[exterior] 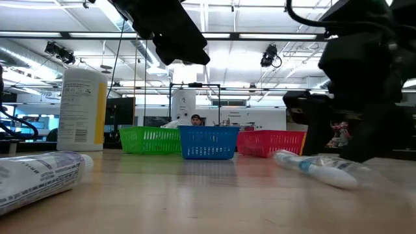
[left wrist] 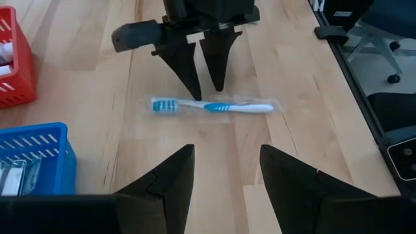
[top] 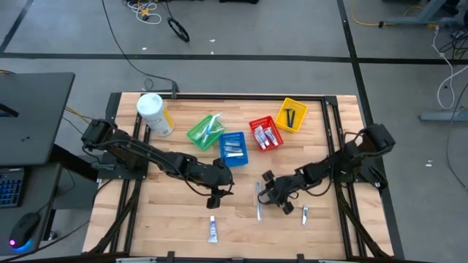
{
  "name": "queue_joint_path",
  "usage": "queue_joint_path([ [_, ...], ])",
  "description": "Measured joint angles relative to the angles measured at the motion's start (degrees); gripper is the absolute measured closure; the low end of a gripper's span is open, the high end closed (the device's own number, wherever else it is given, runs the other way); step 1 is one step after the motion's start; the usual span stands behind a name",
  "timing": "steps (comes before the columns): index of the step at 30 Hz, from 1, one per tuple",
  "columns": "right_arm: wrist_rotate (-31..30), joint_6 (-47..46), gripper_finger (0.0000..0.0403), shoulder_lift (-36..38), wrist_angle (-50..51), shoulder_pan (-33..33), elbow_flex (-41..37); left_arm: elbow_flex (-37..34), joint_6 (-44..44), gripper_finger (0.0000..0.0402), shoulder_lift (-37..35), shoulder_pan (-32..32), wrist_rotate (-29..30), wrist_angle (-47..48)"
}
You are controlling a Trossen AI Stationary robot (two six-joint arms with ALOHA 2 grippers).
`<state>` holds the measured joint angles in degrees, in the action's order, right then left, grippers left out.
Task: Pick & Place Travel size toiletries
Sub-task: Put the blue toothbrush into the green bin
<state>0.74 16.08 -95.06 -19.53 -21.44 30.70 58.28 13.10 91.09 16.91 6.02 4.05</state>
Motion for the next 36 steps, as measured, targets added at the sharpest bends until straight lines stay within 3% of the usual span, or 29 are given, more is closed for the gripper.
queue_joint_path([
  [10,-0.7,1.9,0.0283,1.1,-2.8,-1.1,1.3,0.0,0.0,0.0216,0.0,0.0,0.0,0.0],
  [18,-0.7,3.3,0.0287,2.8,-0.7,-1.3,4.0,0.0,0.0,0.0216,0.0,0.0,0.0,0.1],
  [22,1.6,4.2,0.0271,0.3,3.2,0.4,4.3,0.0,0.0,0.0216,0.0,0.0,0.0,0.0],
  [30,2.1,5.7,0.0222,-4.0,-2.0,2.9,4.6,0.0,0.0,0.0216,0.0,0.0,0.0,0.0],
  [36,5.8,3.7,0.0214,-7.8,-2.5,4.7,4.9,0.0,0.0,0.0216,0.0,0.0,0.0,0.0],
])
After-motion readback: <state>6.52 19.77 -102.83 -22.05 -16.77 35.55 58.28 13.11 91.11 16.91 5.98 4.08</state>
